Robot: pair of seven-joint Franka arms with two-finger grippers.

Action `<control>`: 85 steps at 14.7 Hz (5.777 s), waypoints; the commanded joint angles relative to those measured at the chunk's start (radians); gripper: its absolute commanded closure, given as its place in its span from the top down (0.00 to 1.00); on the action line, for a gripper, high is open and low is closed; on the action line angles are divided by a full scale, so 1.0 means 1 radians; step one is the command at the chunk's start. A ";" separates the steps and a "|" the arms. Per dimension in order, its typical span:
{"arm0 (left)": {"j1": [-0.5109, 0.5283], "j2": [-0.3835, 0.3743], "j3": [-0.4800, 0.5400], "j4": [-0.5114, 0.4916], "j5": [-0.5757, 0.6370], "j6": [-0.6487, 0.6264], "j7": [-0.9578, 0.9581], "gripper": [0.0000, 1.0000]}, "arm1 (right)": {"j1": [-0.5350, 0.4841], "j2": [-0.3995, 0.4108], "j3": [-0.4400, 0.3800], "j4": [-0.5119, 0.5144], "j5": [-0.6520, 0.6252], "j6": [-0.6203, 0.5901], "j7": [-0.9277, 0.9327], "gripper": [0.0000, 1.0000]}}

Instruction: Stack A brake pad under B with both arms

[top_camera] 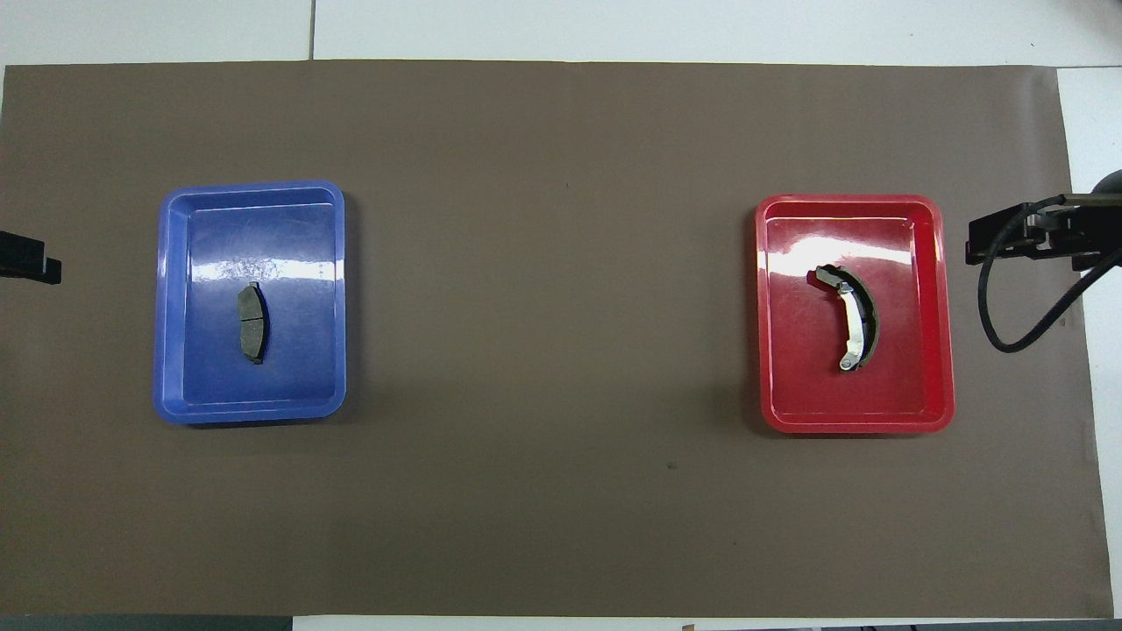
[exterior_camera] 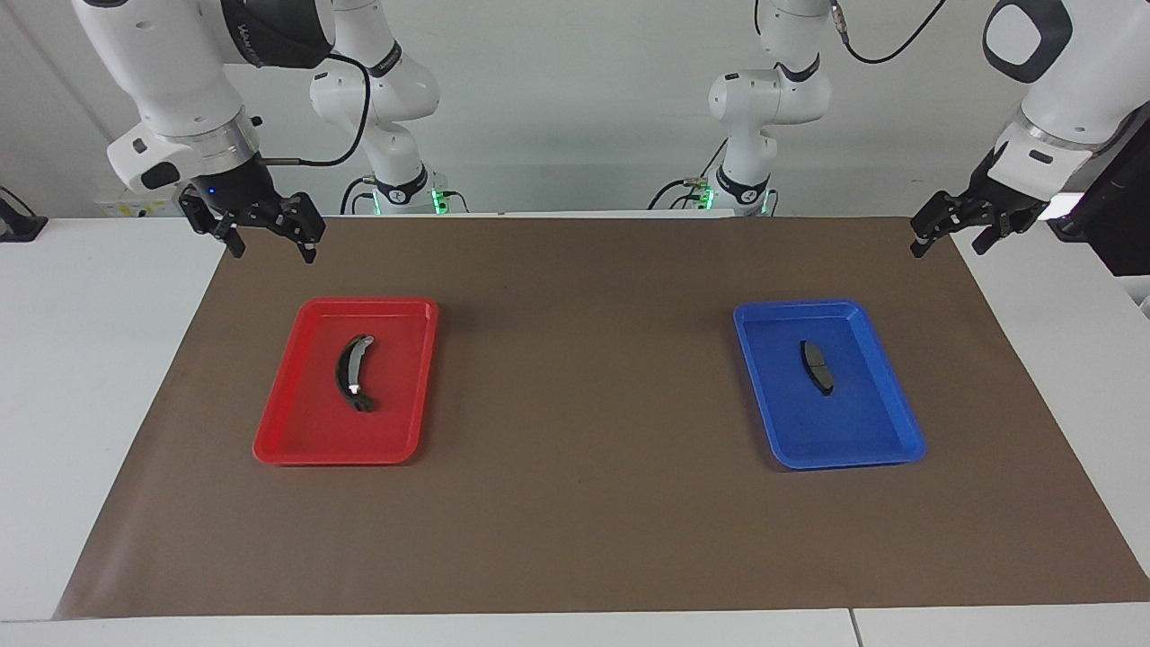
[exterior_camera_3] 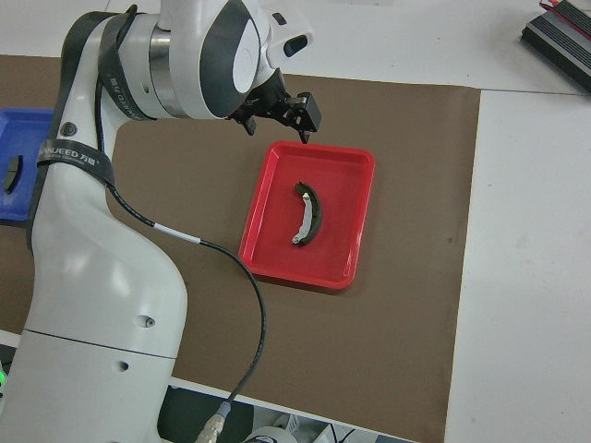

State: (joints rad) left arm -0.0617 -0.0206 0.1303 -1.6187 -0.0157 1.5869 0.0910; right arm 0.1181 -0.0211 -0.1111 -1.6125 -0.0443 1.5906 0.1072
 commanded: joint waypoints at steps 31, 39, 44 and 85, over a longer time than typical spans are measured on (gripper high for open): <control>-0.105 0.125 -0.001 -0.611 -0.003 0.838 -0.020 0.97 | -0.006 -0.010 0.002 0.006 0.035 -0.055 -0.003 1.00; -0.107 0.139 -0.002 -0.685 -0.003 0.917 -0.043 0.70 | -0.006 -0.080 0.002 -0.286 0.037 0.227 -0.015 1.00; -0.107 0.137 -0.001 -0.679 -0.003 0.901 -0.086 0.14 | -0.006 0.003 0.004 -0.459 0.069 0.484 -0.129 1.00; -0.489 0.203 0.012 -0.282 -0.023 0.600 -0.532 0.98 | 0.073 0.177 0.033 -0.364 0.121 0.551 -0.088 0.00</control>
State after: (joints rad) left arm -0.6093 0.2982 0.1473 -1.8330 -0.0242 2.2685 -0.5196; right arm 0.1566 0.1421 -0.0819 -2.0559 0.0608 2.2166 -0.0394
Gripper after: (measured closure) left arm 0.013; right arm 0.577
